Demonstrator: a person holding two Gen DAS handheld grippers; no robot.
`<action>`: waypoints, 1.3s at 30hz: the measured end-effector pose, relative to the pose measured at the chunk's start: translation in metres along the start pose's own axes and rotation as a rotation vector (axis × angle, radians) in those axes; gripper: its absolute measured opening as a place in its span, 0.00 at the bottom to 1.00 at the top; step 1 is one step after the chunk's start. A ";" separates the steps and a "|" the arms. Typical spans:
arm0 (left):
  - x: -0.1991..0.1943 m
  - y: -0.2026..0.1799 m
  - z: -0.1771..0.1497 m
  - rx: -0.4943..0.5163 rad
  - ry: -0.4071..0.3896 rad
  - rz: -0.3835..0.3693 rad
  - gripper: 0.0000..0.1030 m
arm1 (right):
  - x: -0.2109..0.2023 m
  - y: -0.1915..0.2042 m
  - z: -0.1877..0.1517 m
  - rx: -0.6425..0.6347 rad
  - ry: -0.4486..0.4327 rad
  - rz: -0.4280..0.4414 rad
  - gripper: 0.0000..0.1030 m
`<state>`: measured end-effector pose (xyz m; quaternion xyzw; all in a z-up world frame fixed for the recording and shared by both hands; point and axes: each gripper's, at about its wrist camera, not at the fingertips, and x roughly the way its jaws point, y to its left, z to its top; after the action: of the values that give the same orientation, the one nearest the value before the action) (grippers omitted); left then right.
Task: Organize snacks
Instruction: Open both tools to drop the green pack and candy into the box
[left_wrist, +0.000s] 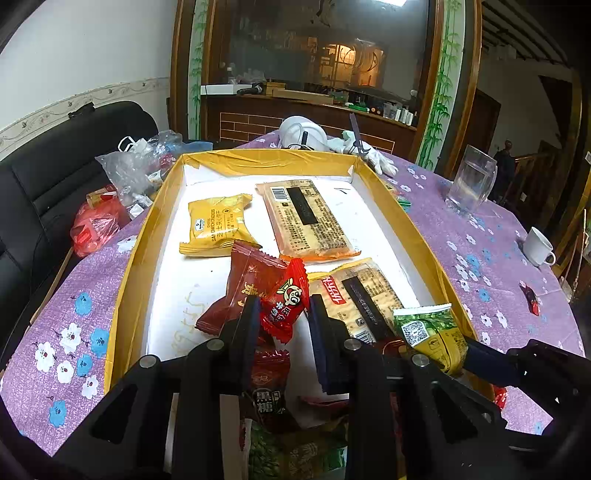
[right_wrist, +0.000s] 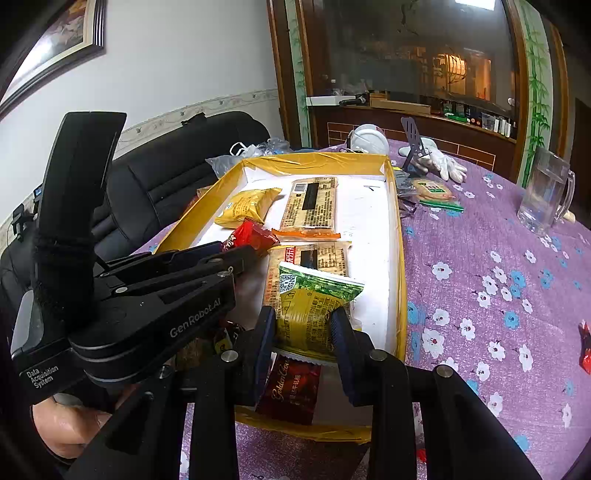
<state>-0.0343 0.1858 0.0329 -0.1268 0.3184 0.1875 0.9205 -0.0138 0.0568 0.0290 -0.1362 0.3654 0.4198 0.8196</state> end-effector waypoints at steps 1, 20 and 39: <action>0.000 0.000 0.000 0.000 0.000 0.001 0.22 | 0.000 0.001 0.000 -0.001 0.000 -0.001 0.30; 0.006 0.004 -0.002 -0.003 0.022 0.015 0.39 | -0.001 0.005 -0.001 -0.028 0.001 0.004 0.34; 0.010 0.026 0.002 -0.083 -0.002 0.187 0.49 | -0.021 -0.007 0.005 0.039 -0.044 0.059 0.37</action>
<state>-0.0372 0.2128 0.0252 -0.1344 0.3199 0.2857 0.8933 -0.0133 0.0428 0.0468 -0.1001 0.3590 0.4394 0.8173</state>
